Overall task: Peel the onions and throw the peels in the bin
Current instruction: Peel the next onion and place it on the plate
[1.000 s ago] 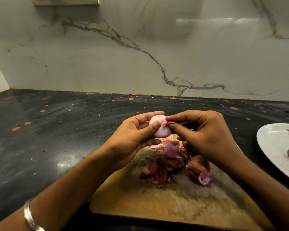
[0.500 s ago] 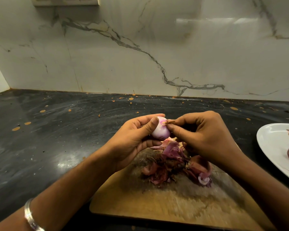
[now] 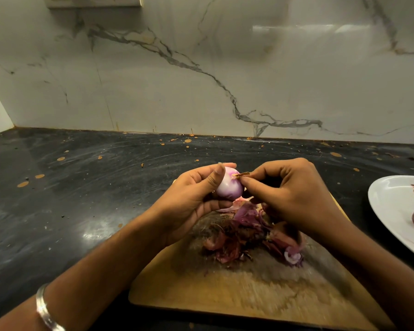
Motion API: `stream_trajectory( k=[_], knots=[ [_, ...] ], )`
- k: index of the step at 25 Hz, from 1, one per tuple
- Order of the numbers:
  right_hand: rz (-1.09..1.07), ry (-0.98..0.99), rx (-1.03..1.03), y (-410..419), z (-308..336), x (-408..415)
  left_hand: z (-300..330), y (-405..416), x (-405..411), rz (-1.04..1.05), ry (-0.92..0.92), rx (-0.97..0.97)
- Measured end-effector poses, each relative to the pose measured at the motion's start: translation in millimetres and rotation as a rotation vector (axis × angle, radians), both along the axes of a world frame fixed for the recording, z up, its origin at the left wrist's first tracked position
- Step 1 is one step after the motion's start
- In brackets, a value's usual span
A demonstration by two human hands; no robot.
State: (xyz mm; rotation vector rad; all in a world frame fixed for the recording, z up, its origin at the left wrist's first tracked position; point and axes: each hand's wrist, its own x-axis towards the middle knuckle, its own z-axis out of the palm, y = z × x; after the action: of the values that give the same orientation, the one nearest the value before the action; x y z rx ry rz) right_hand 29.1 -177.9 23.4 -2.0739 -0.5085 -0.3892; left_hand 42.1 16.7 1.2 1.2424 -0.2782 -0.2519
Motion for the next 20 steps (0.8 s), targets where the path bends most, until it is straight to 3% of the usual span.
stream_trajectory(
  k=[4, 12, 15, 20],
  knots=[
    [0.022, 0.045, -0.002, -2, 1, 0, 0, -1, -1, 0.006, -0.006, 0.017],
    [-0.115, -0.231, -0.195, 11, -6, -3, -3, -8, -6, 0.042, -0.014, 0.082],
    [-0.172, -0.173, -0.091, 9, -6, -1, -1, -6, -4, 0.019, -0.01, 0.043],
    [-0.139, 0.089, 0.206, 6, -5, 4, 1, -5, -1, 0.004, 0.02, -0.007]
  ],
)
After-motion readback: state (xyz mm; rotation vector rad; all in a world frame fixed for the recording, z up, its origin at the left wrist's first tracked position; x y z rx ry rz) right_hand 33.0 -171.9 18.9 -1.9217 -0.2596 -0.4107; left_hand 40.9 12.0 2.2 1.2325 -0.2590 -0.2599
